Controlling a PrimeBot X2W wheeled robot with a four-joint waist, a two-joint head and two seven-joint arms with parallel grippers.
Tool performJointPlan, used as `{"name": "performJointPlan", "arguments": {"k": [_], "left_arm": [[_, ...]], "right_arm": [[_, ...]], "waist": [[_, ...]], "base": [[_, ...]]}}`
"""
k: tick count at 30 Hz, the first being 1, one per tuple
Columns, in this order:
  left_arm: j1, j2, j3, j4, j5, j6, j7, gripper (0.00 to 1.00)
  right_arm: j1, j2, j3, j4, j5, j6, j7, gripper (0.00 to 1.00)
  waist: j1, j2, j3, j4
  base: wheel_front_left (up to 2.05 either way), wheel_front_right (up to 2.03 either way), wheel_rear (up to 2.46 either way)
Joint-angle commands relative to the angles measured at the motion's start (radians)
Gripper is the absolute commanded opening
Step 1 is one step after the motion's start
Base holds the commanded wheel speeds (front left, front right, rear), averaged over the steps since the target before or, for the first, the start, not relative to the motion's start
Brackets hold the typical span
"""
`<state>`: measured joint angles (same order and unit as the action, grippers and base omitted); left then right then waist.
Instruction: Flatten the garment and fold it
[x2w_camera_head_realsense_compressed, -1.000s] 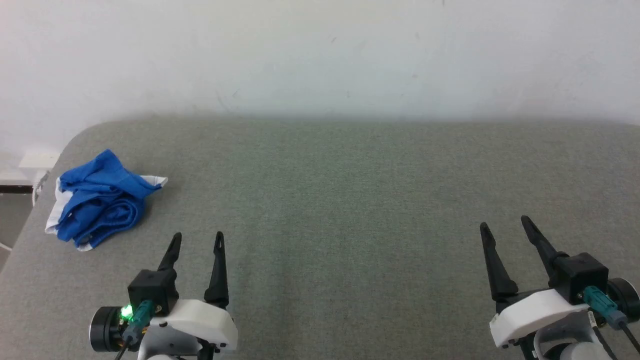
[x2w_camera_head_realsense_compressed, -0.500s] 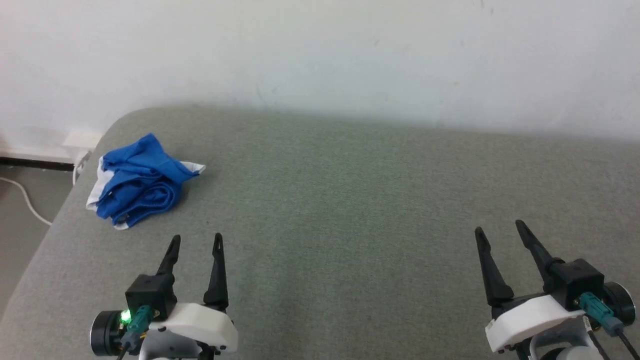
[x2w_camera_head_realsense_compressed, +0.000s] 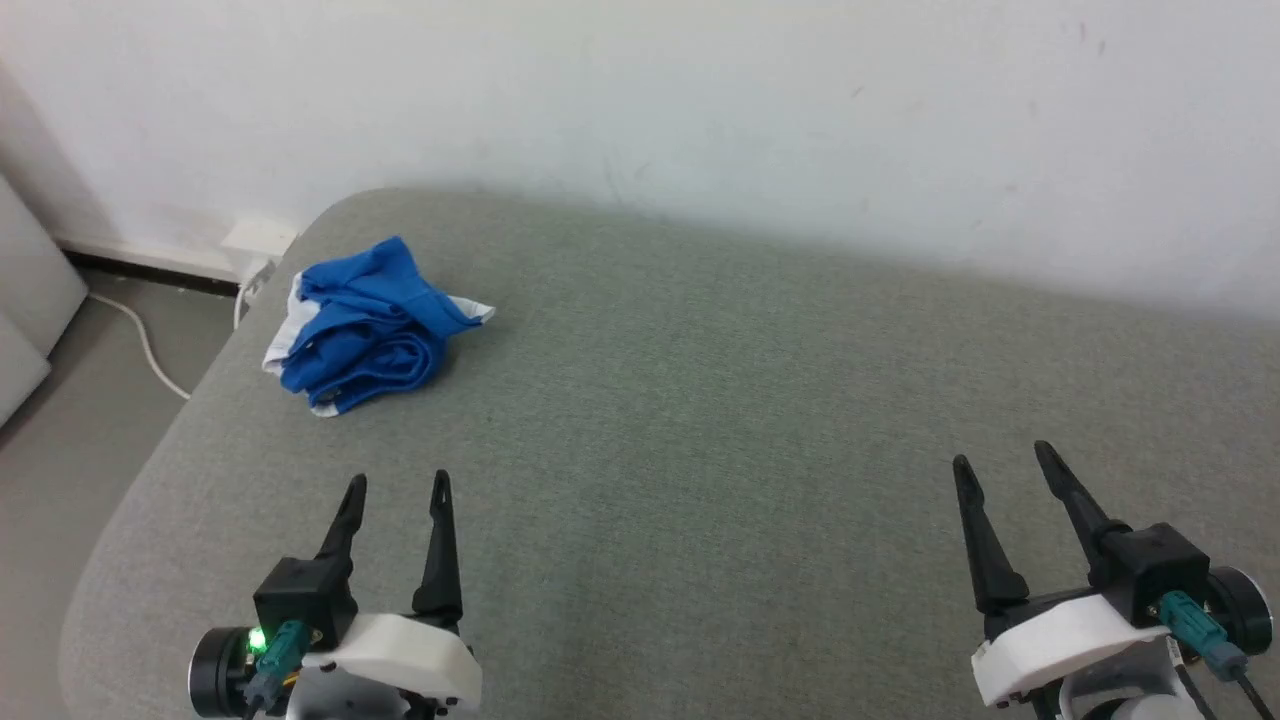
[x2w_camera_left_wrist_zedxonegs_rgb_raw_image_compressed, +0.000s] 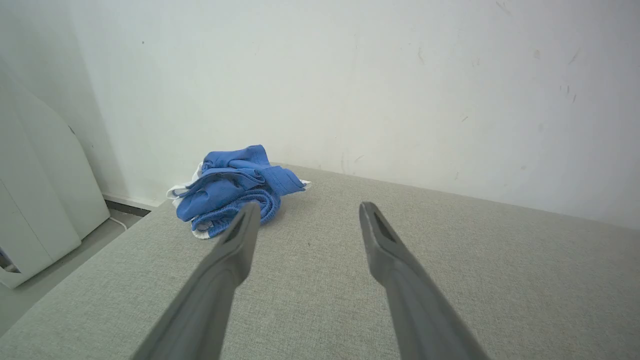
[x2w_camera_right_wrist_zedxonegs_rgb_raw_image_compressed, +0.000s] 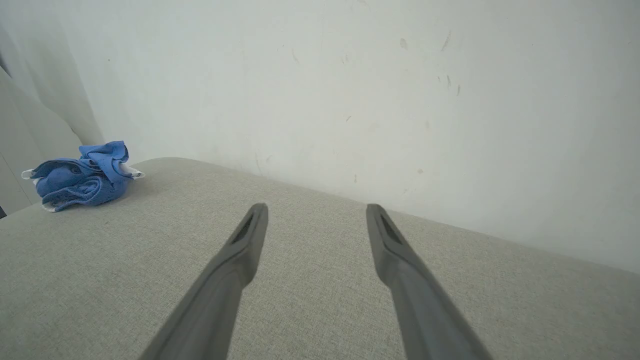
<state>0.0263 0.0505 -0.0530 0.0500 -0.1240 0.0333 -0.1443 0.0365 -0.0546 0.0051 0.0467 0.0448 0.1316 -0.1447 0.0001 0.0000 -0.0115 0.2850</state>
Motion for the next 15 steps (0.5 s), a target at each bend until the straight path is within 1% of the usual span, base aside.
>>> {"name": "performJointPlan", "arguments": {"k": [1,15], "left_arm": [[0.014,0.000,-0.003,0.005,-0.008,0.006,-0.009,1.00],[0.023,0.000,-0.015,0.012,-0.022,0.007,-0.039,1.00]], "right_arm": [[0.005,0.002,0.000,0.002,-0.005,-0.001,-0.009,1.00],[0.008,0.003,0.031,0.014,-0.002,-0.001,-0.039,1.00]], "waist": [[0.0000,0.0000,0.000,0.023],[0.0000,0.0000,-0.005,0.120]], "base": [[0.00,0.00,0.00],[0.00,0.00,0.00]]}}
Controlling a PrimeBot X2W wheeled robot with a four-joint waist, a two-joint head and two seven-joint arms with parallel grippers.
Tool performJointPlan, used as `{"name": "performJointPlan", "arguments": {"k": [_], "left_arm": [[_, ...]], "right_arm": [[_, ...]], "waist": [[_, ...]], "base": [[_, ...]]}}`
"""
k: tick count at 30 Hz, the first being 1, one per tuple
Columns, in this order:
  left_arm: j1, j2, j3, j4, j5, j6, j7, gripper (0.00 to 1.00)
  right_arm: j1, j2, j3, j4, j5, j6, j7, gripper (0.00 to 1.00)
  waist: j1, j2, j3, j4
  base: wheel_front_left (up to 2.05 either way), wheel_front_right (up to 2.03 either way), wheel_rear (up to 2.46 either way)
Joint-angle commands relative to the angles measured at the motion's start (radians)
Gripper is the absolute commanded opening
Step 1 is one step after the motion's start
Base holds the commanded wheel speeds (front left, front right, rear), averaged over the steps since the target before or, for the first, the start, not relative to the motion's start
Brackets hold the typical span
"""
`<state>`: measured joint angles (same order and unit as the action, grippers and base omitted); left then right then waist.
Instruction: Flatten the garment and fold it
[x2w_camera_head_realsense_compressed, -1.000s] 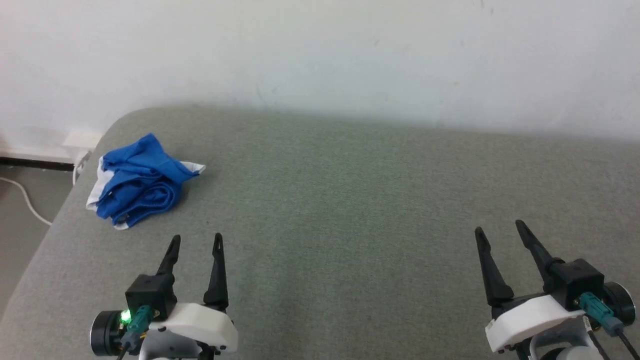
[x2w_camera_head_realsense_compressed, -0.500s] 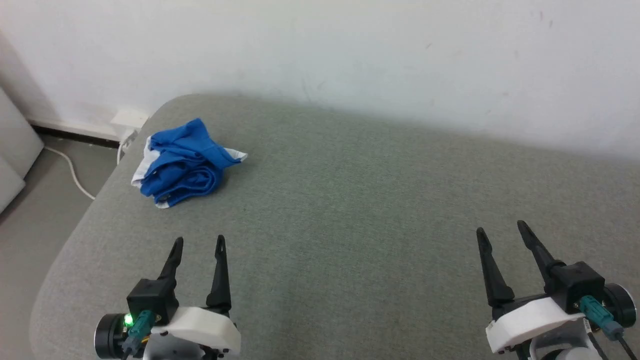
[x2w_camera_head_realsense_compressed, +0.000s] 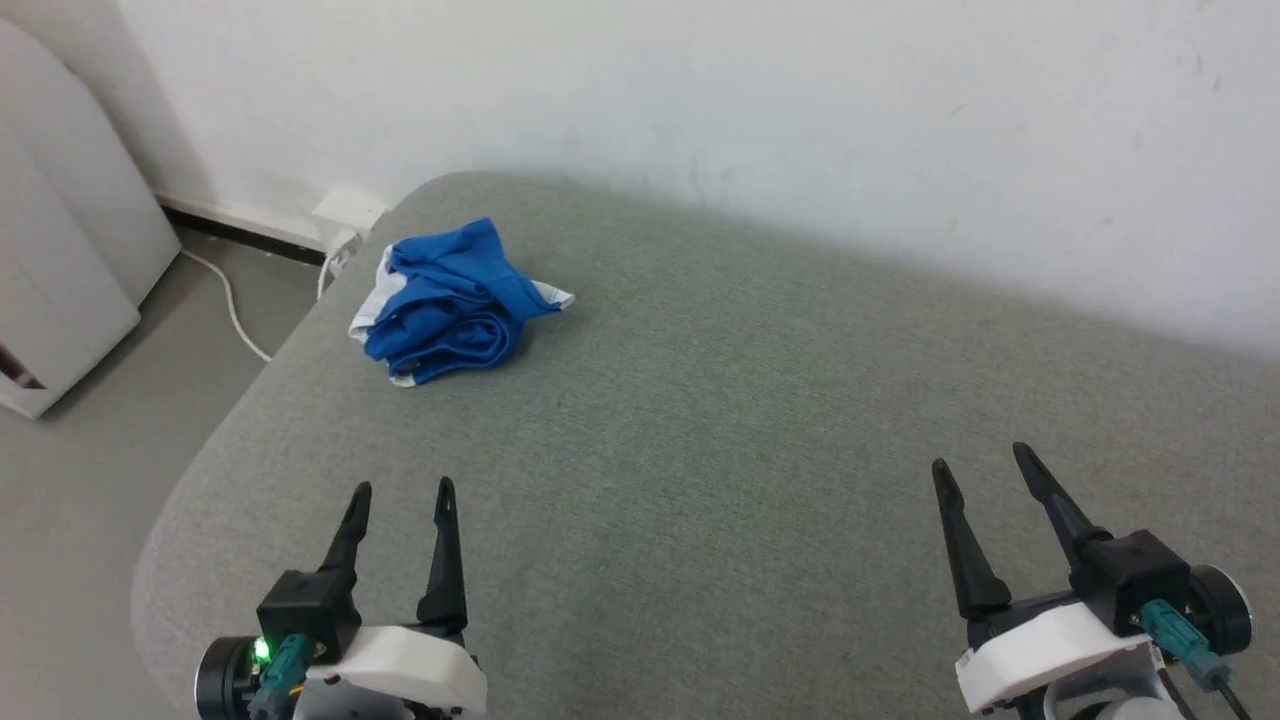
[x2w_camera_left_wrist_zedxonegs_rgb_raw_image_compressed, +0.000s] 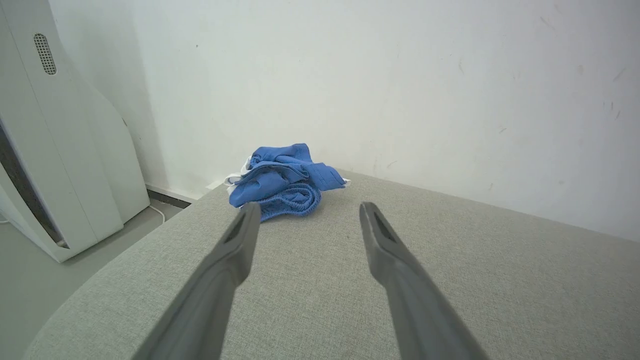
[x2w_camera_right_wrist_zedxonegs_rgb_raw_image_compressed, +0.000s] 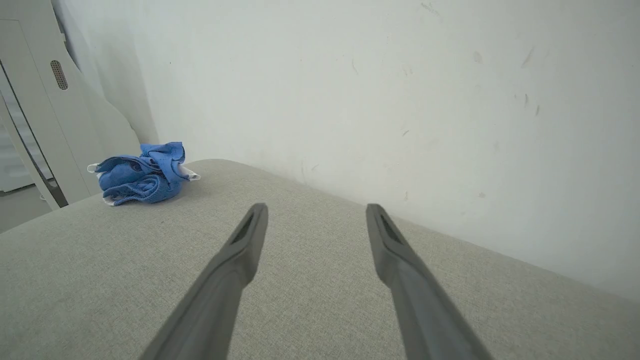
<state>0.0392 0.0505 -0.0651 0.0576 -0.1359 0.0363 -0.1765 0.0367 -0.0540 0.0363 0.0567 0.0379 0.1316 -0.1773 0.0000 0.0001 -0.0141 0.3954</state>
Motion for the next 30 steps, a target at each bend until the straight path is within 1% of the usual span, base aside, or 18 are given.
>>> {"name": "performJointPlan", "arguments": {"k": [1,30], "left_arm": [[0.011,0.000,-0.004,0.006,-0.010,0.004,-0.009,1.00],[0.023,0.000,-0.022,0.019,-0.035,0.013,-0.069,1.00]], "right_arm": [[0.008,0.002,0.000,0.005,0.005,-0.001,-0.008,1.00],[0.026,0.003,0.040,0.028,0.026,-0.001,-0.069,1.00]], "waist": [[0.0000,-0.0001,-0.004,0.016],[0.0000,-0.0001,-0.021,0.169]], "base": [[0.00,0.00,0.00],[0.00,0.00,0.00]]}}
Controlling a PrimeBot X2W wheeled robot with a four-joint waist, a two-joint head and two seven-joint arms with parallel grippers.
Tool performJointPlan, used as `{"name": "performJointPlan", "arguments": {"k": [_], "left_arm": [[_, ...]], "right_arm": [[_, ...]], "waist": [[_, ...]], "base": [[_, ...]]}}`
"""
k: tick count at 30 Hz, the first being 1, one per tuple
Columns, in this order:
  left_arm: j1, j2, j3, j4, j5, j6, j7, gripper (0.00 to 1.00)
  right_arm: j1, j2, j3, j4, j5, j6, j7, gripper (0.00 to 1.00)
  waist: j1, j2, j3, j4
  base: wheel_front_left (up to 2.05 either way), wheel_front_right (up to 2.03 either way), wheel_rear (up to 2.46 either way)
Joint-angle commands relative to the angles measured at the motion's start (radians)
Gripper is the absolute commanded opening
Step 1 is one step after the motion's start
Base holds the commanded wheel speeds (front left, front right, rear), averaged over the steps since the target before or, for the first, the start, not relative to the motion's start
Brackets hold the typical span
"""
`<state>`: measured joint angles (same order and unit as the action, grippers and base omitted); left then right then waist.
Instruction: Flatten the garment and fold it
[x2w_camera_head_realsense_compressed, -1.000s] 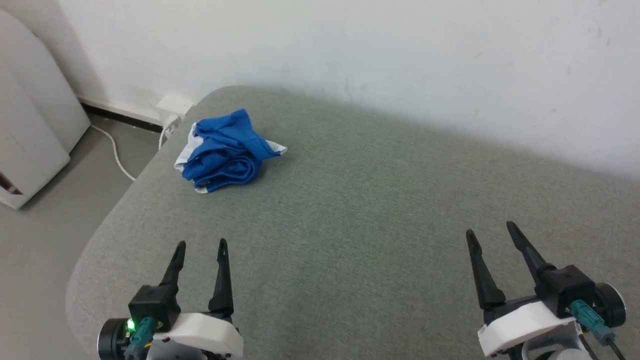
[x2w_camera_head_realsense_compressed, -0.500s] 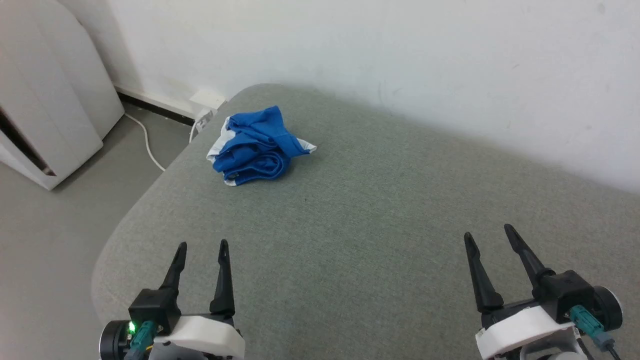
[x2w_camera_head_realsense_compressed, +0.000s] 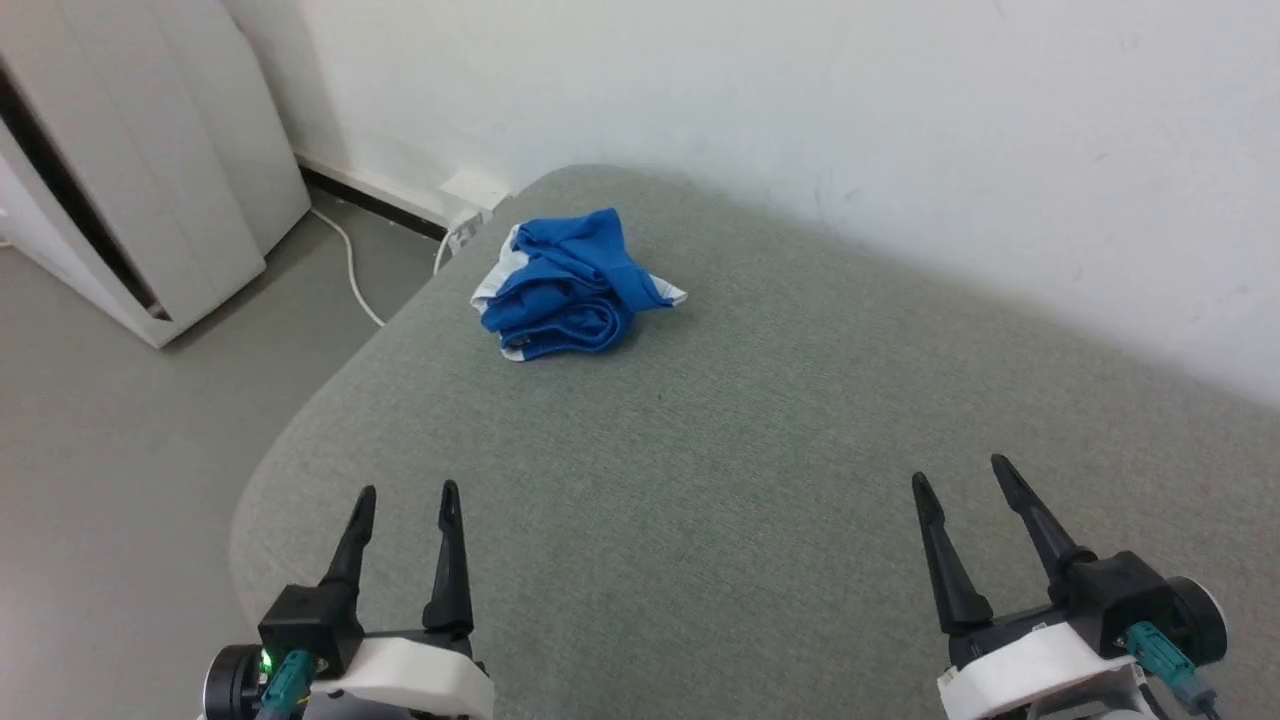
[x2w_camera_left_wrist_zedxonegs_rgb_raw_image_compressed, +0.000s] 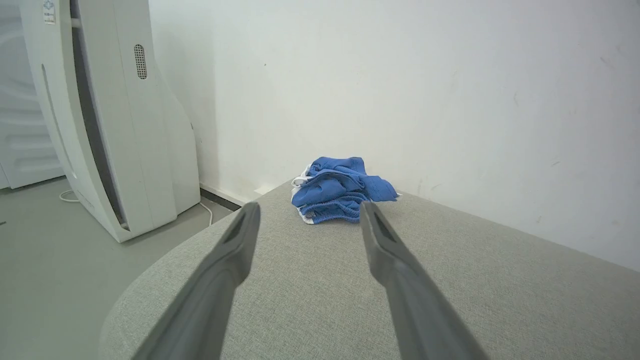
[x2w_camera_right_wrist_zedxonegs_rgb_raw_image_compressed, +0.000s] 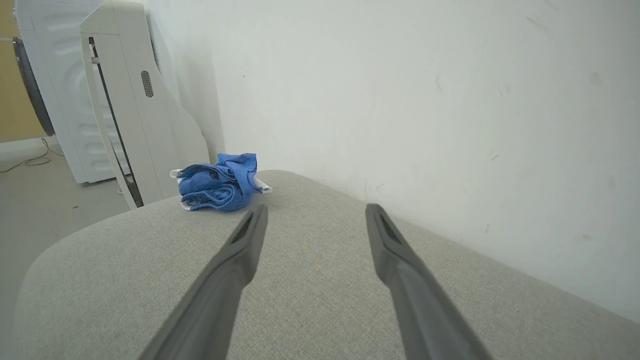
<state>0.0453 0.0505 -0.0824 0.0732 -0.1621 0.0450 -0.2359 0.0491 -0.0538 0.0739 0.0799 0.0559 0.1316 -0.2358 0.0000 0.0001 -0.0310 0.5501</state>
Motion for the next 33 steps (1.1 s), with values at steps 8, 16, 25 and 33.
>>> {"name": "performJointPlan", "arguments": {"k": [8,16,25,33], "left_arm": [[0.022,0.000,-0.009,0.000,-0.016,-0.009,-0.026,1.00],[-0.012,0.000,0.004,-0.004,-0.007,-0.045,-0.026,1.00],[-0.109,0.011,0.022,0.122,-0.004,-0.098,-0.026,1.00],[-0.364,0.068,0.018,0.363,-0.019,-0.143,0.011,1.00]], "right_arm": [[0.018,0.004,-0.013,0.021,-0.001,-0.001,-0.026,1.00],[0.004,0.004,-0.030,0.024,-0.024,-0.001,-0.026,1.00],[0.004,0.004,-0.027,0.010,-0.029,-0.001,-0.026,1.00],[-0.014,0.004,-0.014,-0.052,-0.025,-0.001,-0.026,1.00]], "waist": [[0.0000,-0.0001,0.004,0.036],[0.0000,-0.0001,0.047,-0.017],[0.0000,-0.0001,0.103,-0.074],[0.0000,-0.0001,0.211,-0.160]], "base": [[0.00,0.00,0.00],[0.00,0.00,0.00],[0.00,0.00,0.00],[0.00,0.00,0.00]]}}
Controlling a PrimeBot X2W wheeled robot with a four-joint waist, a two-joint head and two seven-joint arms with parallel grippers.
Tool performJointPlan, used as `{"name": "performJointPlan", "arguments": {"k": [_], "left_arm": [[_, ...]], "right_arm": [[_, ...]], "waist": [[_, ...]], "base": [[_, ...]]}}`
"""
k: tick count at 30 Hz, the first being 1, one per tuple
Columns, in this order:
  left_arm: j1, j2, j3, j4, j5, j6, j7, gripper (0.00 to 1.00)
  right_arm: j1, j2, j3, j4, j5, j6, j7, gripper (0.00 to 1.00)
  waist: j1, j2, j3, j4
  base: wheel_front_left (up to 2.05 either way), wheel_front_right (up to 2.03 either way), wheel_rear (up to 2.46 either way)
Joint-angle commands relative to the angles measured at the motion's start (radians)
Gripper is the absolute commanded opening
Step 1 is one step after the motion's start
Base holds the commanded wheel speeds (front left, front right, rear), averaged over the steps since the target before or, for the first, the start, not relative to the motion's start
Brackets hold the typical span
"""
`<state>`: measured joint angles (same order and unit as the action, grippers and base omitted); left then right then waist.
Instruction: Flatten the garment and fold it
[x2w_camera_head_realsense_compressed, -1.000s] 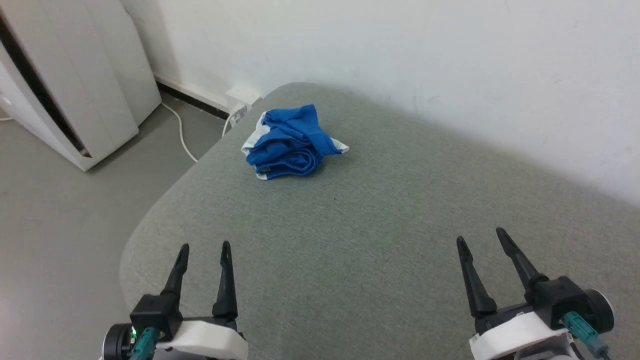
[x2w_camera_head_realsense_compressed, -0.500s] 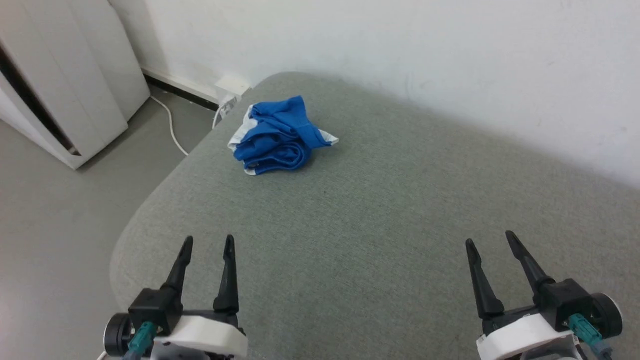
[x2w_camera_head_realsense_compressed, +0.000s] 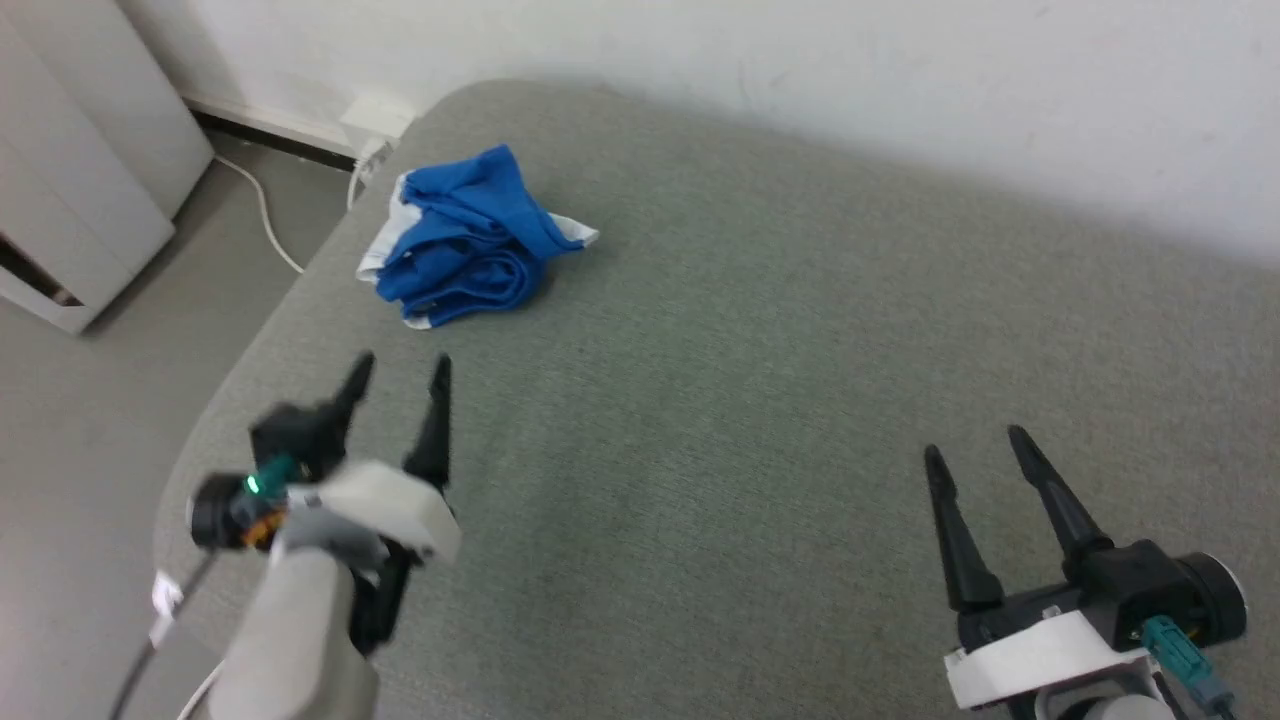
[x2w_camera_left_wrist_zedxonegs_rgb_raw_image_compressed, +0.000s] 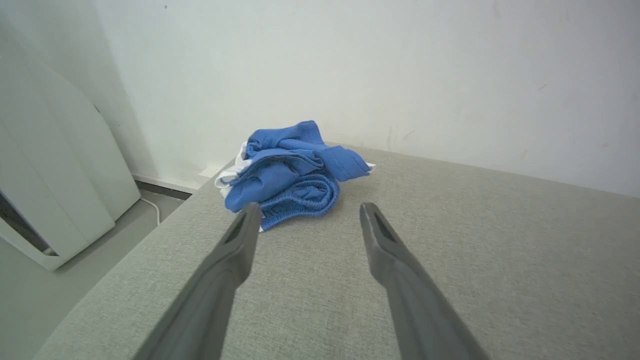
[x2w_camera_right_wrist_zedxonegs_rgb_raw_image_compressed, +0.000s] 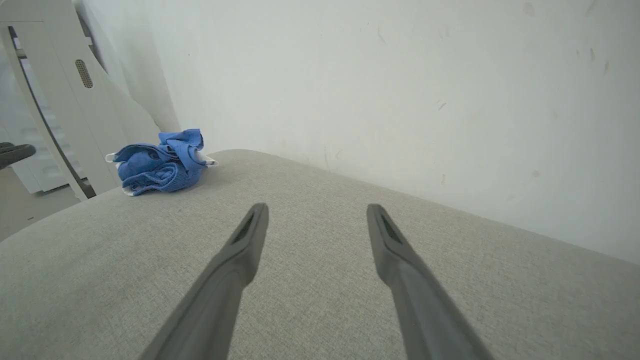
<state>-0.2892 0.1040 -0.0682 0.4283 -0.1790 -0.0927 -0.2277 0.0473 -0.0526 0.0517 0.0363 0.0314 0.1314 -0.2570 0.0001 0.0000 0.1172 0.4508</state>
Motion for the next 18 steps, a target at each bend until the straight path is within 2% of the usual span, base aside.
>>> {"name": "performJointPlan", "arguments": {"k": [1,8,13,18], "left_arm": [[-0.071,0.026,0.006,0.037,-0.010,-0.010,0.014,1.00],[-0.350,0.127,-0.037,0.181,-0.075,-0.036,0.135,1.00],[-0.527,0.239,-0.132,0.296,-0.118,-0.038,0.309,1.00],[-0.649,0.334,-0.165,0.419,-0.192,-0.038,0.516,1.00]], "right_arm": [[-0.020,0.002,0.017,-0.016,-0.007,-0.001,-0.005,1.00],[-0.075,0.002,0.033,-0.083,-0.023,-0.001,-0.005,1.00],[-0.108,0.002,0.041,-0.100,-0.037,-0.001,-0.005,1.00],[-0.138,0.002,0.035,-0.114,-0.023,-0.001,-0.005,1.00]], "waist": [[-0.0001,0.0000,0.080,-0.075],[-0.0001,0.0000,0.236,-0.174],[-0.0001,0.0000,0.323,-0.242],[-0.0001,0.0000,0.383,-0.302]], "base": [[0.00,0.00,0.00],[0.00,0.00,0.00],[0.00,0.00,0.00],[0.00,0.00,0.00]]}}
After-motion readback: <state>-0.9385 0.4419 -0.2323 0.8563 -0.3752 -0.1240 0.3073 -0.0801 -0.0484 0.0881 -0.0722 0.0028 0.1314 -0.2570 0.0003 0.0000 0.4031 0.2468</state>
